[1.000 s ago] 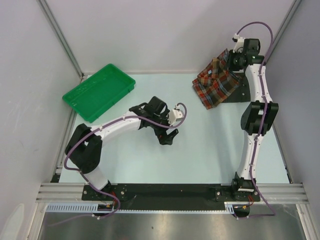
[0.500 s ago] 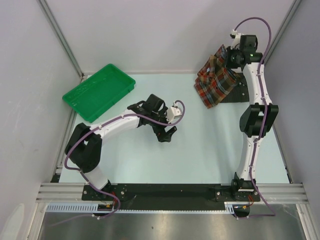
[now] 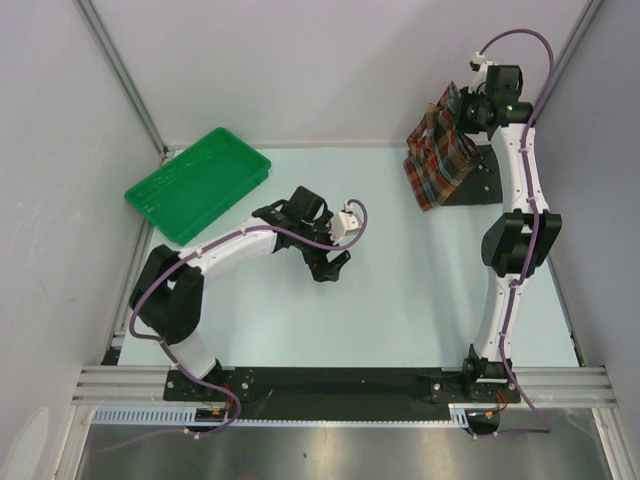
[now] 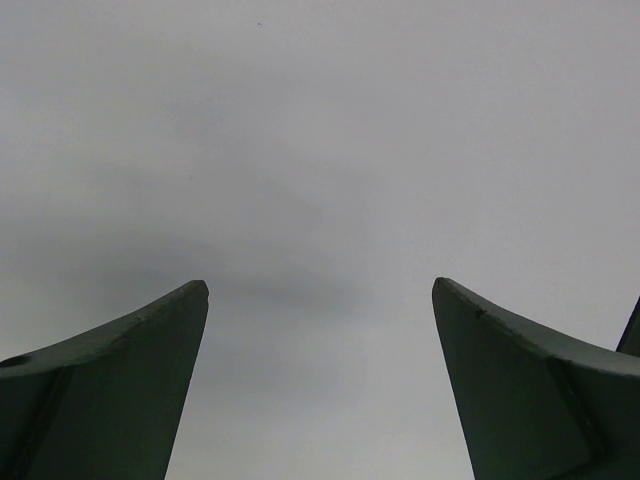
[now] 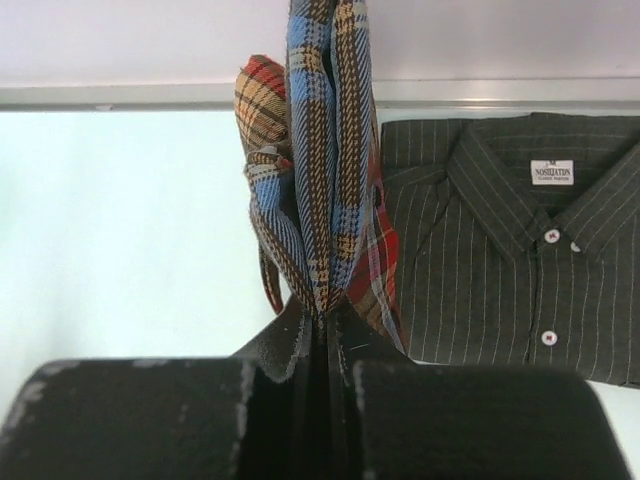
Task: Fold and stack the long sleeve shirts
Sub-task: Neatly place the folded shirt to the corner
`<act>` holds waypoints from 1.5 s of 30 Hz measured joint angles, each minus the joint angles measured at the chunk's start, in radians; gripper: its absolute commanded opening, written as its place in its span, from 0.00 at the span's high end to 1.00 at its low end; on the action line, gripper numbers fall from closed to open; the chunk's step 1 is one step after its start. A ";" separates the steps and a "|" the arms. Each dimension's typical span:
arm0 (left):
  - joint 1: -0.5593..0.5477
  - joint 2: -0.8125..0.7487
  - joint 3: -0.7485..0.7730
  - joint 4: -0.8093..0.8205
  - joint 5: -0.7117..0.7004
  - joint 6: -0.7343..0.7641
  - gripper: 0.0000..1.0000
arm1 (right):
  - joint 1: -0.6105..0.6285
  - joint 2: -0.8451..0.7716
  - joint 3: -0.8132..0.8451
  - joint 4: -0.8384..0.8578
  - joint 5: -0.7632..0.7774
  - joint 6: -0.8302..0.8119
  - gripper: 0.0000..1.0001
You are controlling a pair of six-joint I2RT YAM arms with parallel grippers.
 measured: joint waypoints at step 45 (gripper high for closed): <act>0.068 0.047 0.012 -0.072 -0.008 0.086 0.01 | -0.249 0.122 -0.055 0.273 -0.172 -0.206 1.00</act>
